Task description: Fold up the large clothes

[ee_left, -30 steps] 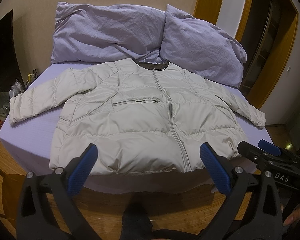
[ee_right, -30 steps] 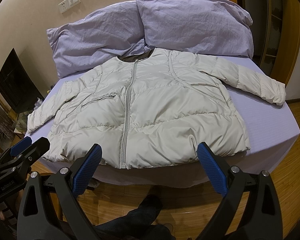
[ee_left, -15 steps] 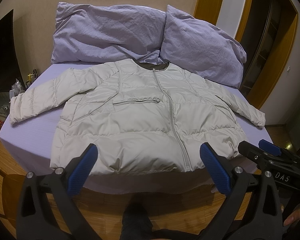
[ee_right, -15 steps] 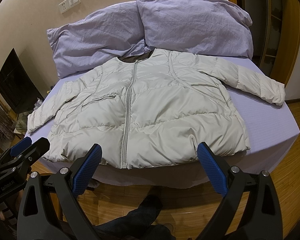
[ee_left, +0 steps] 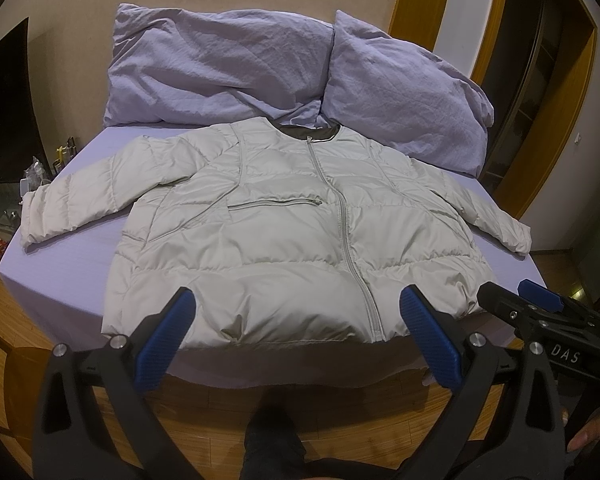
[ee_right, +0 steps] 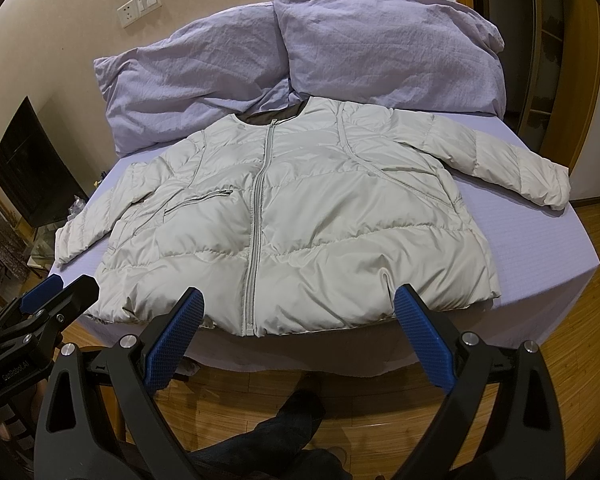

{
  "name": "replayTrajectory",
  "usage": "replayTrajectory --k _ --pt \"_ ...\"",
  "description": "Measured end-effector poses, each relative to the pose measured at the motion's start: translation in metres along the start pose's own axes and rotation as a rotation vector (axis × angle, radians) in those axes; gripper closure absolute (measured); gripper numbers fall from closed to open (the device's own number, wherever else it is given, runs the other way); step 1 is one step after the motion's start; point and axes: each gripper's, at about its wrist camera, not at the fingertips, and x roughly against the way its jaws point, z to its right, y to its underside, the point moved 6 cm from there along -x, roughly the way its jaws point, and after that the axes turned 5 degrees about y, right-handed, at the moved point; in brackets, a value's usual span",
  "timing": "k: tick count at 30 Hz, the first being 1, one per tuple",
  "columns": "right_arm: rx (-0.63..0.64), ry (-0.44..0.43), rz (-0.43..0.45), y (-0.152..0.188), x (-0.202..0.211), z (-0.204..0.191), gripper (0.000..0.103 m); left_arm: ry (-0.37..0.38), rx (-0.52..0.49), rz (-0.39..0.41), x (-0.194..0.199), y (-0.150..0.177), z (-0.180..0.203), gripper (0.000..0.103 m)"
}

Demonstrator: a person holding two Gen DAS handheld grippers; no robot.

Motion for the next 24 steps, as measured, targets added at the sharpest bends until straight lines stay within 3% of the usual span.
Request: replayTrajectory --k 15,19,24 --pt "-0.014 -0.003 -0.003 -0.006 -0.006 0.005 0.005 0.004 0.005 -0.002 -0.001 0.000 -0.001 0.002" --pt "-0.058 0.009 0.000 -0.020 -0.015 0.024 0.005 0.009 0.020 -0.010 -0.008 0.002 -0.010 0.002" --pt "-0.127 0.055 -0.021 -0.036 -0.039 0.060 0.005 -0.015 0.031 -0.025 -0.032 -0.019 -0.020 0.002"
